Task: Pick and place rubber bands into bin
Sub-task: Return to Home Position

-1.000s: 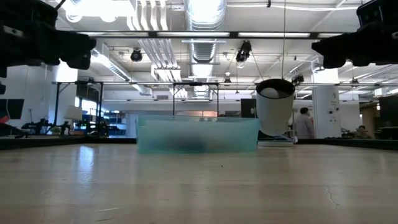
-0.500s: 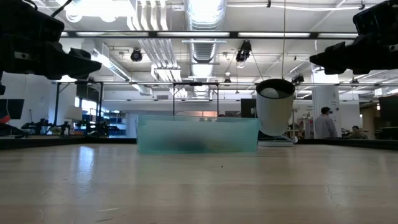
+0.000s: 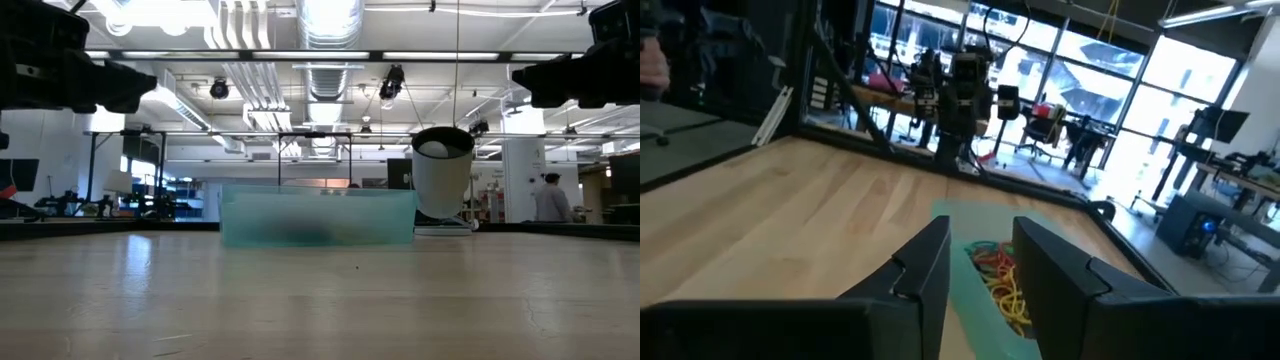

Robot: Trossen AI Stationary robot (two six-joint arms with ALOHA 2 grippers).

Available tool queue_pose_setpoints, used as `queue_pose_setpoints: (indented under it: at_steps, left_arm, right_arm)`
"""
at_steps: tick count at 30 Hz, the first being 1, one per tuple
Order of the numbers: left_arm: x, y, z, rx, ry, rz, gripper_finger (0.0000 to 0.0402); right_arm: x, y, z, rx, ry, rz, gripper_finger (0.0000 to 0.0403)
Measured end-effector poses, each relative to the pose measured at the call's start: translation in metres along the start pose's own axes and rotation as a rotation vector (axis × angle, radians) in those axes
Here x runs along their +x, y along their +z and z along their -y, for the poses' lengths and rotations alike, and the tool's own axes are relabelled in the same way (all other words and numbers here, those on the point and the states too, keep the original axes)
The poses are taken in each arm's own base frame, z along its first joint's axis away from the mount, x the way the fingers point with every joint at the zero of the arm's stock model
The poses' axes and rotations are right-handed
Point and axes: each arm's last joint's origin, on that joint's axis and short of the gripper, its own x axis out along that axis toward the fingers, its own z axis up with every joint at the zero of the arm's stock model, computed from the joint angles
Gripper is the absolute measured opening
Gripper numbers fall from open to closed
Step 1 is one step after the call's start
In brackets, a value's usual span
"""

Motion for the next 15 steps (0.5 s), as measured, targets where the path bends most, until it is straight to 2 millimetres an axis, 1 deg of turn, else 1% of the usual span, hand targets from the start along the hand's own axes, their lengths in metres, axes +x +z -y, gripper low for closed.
queue_pose_setpoints:
  at_steps: [15]
  left_arm:
    - [0.0,-0.0004,-0.0003,-0.017,0.009,-0.006,0.0093]
  right_arm:
    - [-0.0005,-0.0012,-0.0001,0.03,0.0,-0.012,0.0099]
